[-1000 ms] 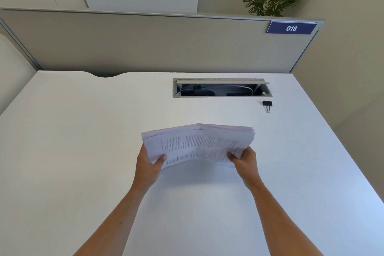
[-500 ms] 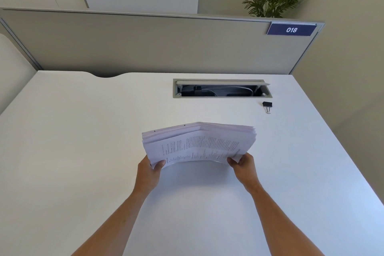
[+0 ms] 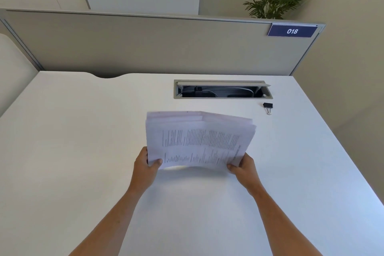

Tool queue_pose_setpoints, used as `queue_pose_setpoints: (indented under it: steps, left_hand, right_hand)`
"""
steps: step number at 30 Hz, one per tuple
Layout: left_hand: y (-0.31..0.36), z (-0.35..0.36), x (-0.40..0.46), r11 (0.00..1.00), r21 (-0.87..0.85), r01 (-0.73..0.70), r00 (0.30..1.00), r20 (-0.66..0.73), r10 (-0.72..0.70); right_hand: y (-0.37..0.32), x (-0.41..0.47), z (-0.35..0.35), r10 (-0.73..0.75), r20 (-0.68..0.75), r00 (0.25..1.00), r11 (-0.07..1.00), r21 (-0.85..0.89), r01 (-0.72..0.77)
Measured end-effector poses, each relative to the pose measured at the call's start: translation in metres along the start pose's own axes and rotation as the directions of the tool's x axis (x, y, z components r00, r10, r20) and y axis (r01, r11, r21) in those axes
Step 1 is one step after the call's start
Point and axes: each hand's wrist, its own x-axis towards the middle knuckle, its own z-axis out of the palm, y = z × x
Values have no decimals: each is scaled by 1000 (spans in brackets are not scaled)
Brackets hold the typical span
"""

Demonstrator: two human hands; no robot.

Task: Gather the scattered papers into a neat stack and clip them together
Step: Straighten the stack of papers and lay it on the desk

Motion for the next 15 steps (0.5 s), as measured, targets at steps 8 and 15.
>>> queue_pose_setpoints:
  steps: [8, 15]
  left_hand:
    - [31, -12, 16, 966, -251, 69, 997, -15, -75]
    - [43, 11, 11, 658, -733, 173, 966, -5, -259]
  right_hand:
    - [-17, -3, -2, 131, 177, 975, 949, 262, -175]
    - [-21, -10, 17, 213, 226, 951, 865, 409, -291]
